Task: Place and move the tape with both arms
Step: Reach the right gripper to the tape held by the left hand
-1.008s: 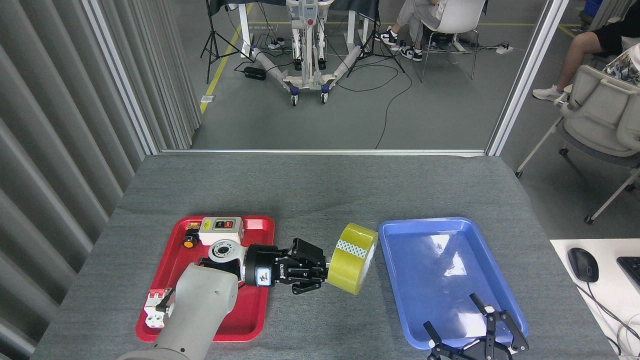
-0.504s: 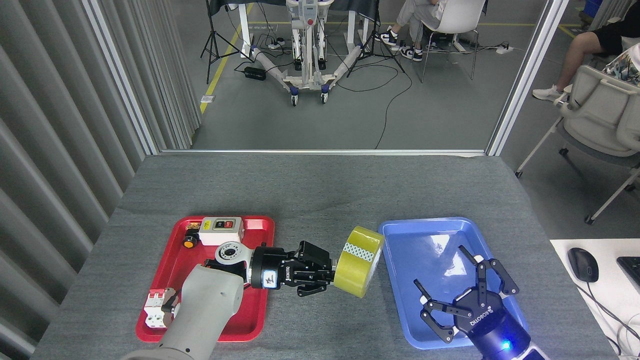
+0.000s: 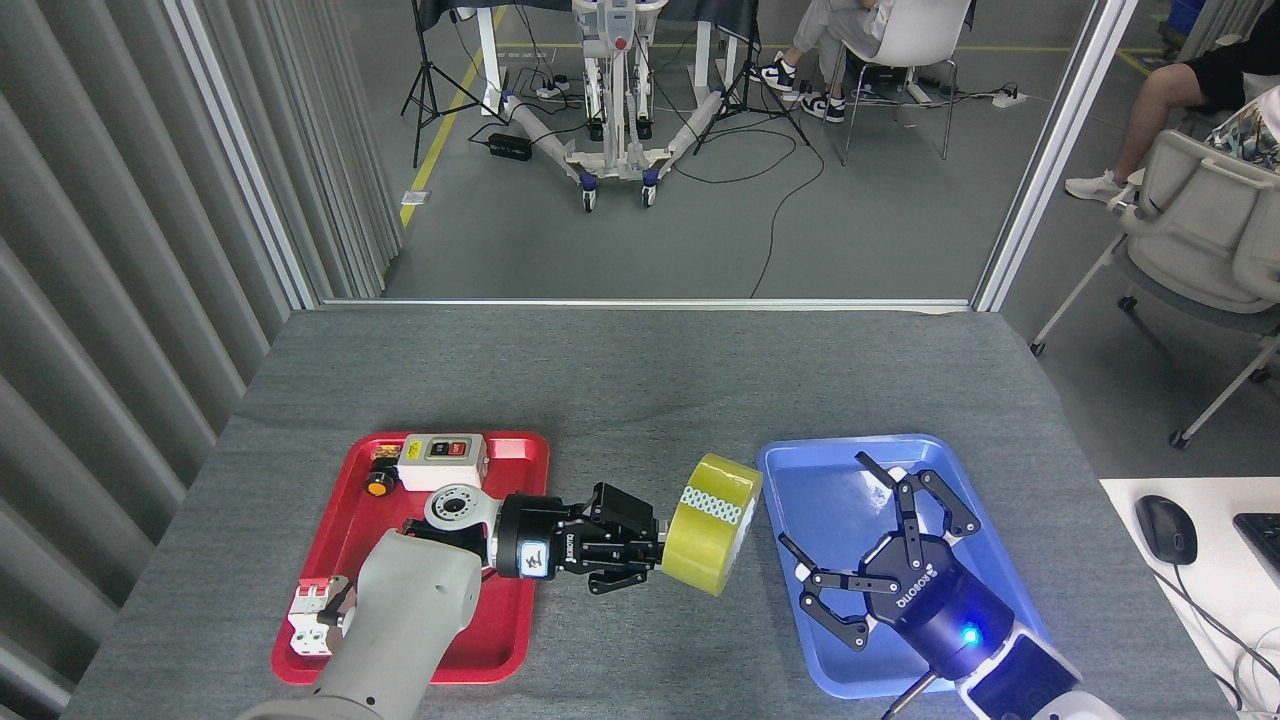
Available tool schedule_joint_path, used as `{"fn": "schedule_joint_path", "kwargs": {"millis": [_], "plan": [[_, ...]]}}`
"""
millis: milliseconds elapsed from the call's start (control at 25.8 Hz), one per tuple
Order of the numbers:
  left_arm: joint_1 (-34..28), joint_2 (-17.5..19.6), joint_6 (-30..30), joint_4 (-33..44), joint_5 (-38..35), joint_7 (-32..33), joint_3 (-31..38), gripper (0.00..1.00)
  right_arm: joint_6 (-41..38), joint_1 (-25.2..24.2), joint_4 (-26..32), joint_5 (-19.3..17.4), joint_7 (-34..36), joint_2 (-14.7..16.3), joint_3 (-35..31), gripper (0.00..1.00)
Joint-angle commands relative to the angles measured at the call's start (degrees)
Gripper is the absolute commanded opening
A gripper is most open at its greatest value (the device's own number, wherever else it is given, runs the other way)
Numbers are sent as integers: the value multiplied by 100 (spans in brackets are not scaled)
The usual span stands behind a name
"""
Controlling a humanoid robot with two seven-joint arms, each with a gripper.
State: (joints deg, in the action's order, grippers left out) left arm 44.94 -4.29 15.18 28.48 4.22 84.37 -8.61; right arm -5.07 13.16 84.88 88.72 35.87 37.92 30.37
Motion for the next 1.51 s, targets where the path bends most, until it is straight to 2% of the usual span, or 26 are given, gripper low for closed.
{"fn": "schedule_joint_path", "kwargs": {"millis": [0, 310, 504, 775, 969, 1124, 1473], "plan": [[-20, 16, -6, 0, 0, 0, 0, 0, 32, 240, -165, 243, -27, -22, 241, 96], [-29, 86, -6, 0, 0, 0, 0, 0, 32, 688, -349, 506, -54, -83, 689, 95], [-20, 130, -6, 0, 0, 0, 0, 0, 41, 943, -560, 524, -335, -320, 909, 91], [-20, 192, 3, 0, 0, 0, 0, 0, 23, 1049, -578, 515, -335, -391, 1006, 78], [-20, 253, 3, 0, 0, 0, 0, 0, 32, 1092, -569, 524, -335, -399, 1006, 63], [-20, 297, 3, 0, 0, 0, 0, 0, 50, 1101, -569, 515, -335, -373, 1006, 60], [-12, 368, -6, 0, 0, 0, 0, 0, 6, 1110, -578, 515, -397, -417, 1024, 38]]}}
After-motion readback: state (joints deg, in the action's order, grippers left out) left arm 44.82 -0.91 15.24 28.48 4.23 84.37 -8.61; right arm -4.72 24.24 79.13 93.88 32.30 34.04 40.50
